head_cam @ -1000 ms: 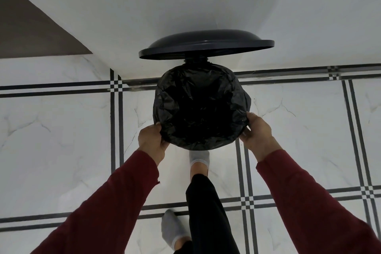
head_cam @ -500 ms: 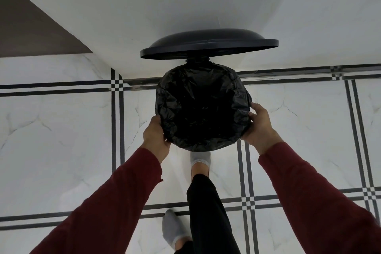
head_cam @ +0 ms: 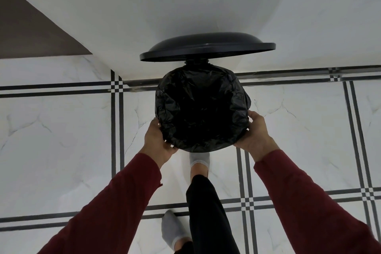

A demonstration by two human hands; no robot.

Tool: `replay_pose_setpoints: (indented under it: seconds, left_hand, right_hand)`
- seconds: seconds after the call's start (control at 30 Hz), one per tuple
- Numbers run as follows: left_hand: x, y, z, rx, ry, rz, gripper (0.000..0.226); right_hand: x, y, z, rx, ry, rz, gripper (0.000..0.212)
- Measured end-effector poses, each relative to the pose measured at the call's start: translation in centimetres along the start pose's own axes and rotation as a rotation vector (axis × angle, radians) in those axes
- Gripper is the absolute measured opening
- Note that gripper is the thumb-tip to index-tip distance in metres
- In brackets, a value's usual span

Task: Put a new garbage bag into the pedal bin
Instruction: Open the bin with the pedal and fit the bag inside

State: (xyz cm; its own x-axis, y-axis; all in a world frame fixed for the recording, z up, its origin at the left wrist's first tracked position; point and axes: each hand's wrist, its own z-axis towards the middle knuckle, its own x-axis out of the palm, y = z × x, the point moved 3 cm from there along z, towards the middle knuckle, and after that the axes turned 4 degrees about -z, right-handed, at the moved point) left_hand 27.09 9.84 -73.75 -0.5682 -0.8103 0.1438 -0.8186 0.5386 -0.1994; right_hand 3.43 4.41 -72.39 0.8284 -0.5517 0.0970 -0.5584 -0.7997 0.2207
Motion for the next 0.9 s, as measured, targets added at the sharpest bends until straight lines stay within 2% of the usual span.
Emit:
replay_pose_setpoints:
  seconds: [0.17,0.27,0.37,0.43,0.57,0.67,0.7,0.83,0.9]
  left_hand:
    - [-0.1,0.3,0.3,0.014,-0.013,-0.021,0.027]
    - [-0.2,0.0,0.4,0.039,-0.095,0.024,0.022]
    - [-0.2,-0.4,0.6,0.069,-0.100,0.030,0.014]
    - [-0.3,-0.5,0.7,0.095,-0.106,0.027,0.017]
    - [-0.2,-0.7,0.5,0.147,-0.065,0.118,0.041]
    - [0.0,-0.8,0.3,0.155,-0.046,0.137,0.042]
    - [0.0,-0.9,0.3,0.158,-0.050,0.134,0.040]
    - [-0.1,-1.2,0.3,0.153,-0.031,0.144,0.036]
    - [0.1,-1.3,0.1,0.153,-0.007,0.149,0.040]
  right_hand:
    - [-0.4,-0.4,0.5,-0.053,-0.026,0.041,0.032]
    - [-1.6,-0.4,0.9,-0.016,-0.087,0.019,0.029]
    - [-2.4,-0.6,1.0,0.022,-0.125,-0.021,0.023]
    - [-2.1,-0.6,0.7,0.003,-0.107,-0.042,0.026]
    - [-0.7,-0.8,0.1,-0.022,-0.052,-0.052,0.040]
    - [0.4,-1.2,0.3,-0.028,0.049,0.020,0.058]
    - [0.5,-1.2,0.4,-0.031,0.038,0.033,0.060]
    - [0.1,-1.3,0.6,-0.001,-0.028,0.055,0.059]
    - [-0.1,-1.1,0.1,-0.009,-0.067,0.007,0.050]
